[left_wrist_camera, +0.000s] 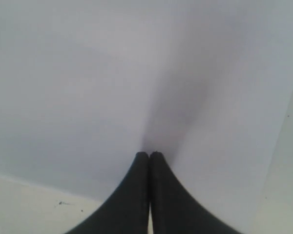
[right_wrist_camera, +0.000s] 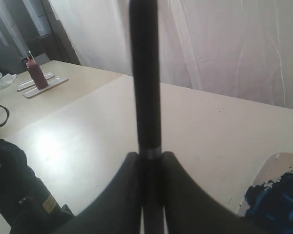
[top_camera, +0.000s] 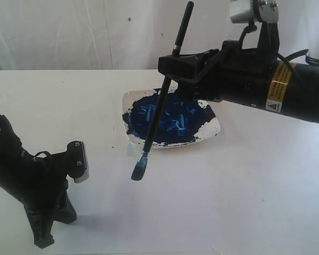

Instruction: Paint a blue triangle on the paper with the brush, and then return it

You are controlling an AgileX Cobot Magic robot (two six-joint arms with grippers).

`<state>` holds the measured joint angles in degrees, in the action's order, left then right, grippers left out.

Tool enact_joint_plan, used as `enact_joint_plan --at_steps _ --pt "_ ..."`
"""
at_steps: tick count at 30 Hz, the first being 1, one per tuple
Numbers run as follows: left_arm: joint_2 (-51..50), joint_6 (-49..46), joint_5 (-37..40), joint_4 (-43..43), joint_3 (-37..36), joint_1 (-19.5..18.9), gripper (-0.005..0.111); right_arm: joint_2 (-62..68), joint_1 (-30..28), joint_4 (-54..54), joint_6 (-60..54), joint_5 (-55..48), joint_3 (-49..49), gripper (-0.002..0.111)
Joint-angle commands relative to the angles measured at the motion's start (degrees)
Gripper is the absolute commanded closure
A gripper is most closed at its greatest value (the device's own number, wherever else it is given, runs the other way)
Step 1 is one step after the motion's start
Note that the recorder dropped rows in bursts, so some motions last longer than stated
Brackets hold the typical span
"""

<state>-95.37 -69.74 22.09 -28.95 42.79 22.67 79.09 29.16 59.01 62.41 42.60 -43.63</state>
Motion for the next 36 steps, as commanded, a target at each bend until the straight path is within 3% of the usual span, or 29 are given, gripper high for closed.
enact_joint_plan --at_steps 1,11,26,36 --pt "-0.24 0.48 1.73 -0.71 -0.34 0.4 0.107 1.16 -0.23 -1.98 -1.11 1.23 0.22 0.108" --pt "-0.24 0.48 1.74 -0.71 -0.34 0.4 0.107 7.27 0.11 -8.52 -11.27 11.6 -0.64 0.108" --pt "-0.24 0.48 1.63 -0.71 -0.34 0.4 0.107 15.77 8.0 -10.97 -22.38 11.19 -5.32 0.108" --pt "-0.24 0.48 1.63 -0.71 -0.34 0.4 0.107 17.77 8.74 -13.43 -23.64 7.75 -6.56 0.108"
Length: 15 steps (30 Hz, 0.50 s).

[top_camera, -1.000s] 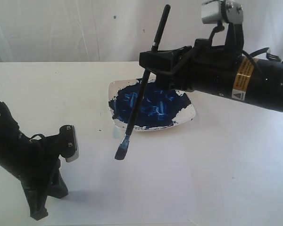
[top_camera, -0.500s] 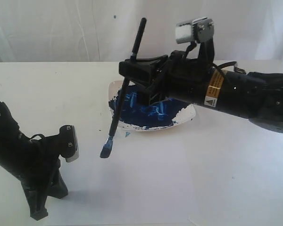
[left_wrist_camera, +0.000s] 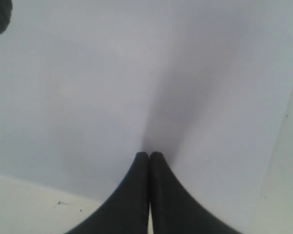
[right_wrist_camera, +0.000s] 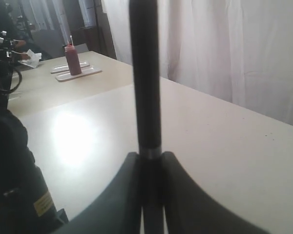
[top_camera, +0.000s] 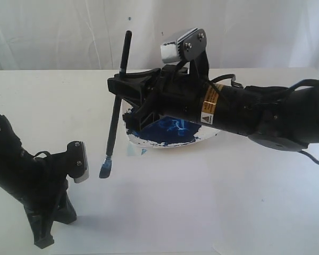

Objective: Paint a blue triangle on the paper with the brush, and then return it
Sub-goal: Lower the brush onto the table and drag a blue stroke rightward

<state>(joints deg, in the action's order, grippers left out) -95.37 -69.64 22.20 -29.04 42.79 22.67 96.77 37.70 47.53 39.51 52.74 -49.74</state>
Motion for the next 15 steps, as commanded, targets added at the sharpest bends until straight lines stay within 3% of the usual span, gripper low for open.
enact_joint_plan --at_steps 1,15 --pt "-0.24 0.38 1.52 -0.62 -0.34 0.4 0.107 0.1 0.2 -1.95 -0.74 -2.82 -0.46 0.108" --pt "-0.24 0.38 1.52 -0.62 -0.34 0.4 0.107 0.1 0.2 -3.14 -0.74 -8.96 -0.46 0.108"
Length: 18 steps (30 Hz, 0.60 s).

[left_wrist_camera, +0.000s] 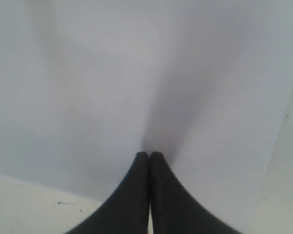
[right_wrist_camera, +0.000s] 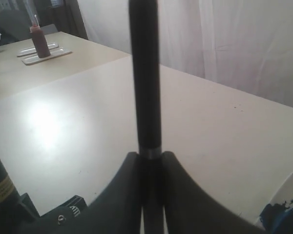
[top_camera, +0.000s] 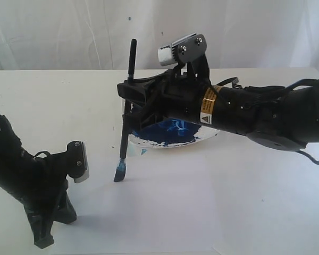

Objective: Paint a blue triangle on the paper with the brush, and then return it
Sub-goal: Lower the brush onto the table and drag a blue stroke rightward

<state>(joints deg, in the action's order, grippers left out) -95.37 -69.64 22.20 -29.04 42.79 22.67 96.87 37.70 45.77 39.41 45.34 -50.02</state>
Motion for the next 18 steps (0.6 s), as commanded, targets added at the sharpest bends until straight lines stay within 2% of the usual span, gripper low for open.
enact_joint_plan --at_steps 1,18 --pt "-0.24 0.38 1.52 -0.62 -0.34 0.4 0.107 -0.01 0.2 -1.48 -0.64 -1.56 -0.17 0.108" --pt "-0.24 0.38 1.52 -0.62 -0.34 0.4 0.107 -1.79 0.08 -2.28 -0.64 -10.48 -0.17 0.108"
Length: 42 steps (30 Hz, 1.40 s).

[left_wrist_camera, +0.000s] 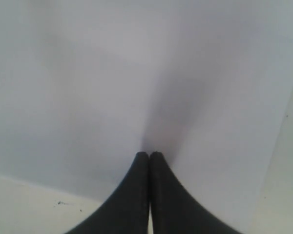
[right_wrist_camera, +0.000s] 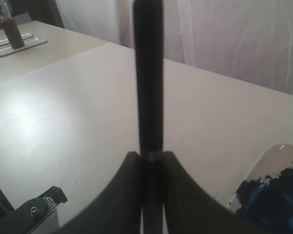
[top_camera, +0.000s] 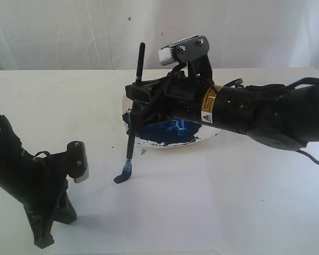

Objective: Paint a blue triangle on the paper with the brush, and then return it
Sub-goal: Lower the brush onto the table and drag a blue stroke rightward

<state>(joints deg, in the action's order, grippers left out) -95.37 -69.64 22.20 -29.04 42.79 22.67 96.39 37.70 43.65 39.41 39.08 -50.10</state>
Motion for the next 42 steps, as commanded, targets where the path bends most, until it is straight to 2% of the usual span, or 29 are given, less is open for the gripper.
enact_joint_plan --at_steps 1,19,37,42 --pt "-0.24 0.38 1.52 -0.62 -0.34 0.4 0.107 -1.72 0.07 -0.17 -0.64 -5.24 -0.09 0.108" --pt "-0.24 0.38 1.52 -0.62 -0.34 0.4 0.107 -8.27 -0.04 -0.17 -0.64 -25.87 -0.09 0.108" --pt "-0.24 0.38 1.53 -0.86 -0.34 0.4 0.107 -13.51 -0.04 -0.16 0.03 -26.15 0.03 0.108" --pt "-0.24 0.38 1.53 -0.86 -0.34 0.4 0.107 -15.23 -0.04 -0.16 4.95 -26.15 0.76 0.108"
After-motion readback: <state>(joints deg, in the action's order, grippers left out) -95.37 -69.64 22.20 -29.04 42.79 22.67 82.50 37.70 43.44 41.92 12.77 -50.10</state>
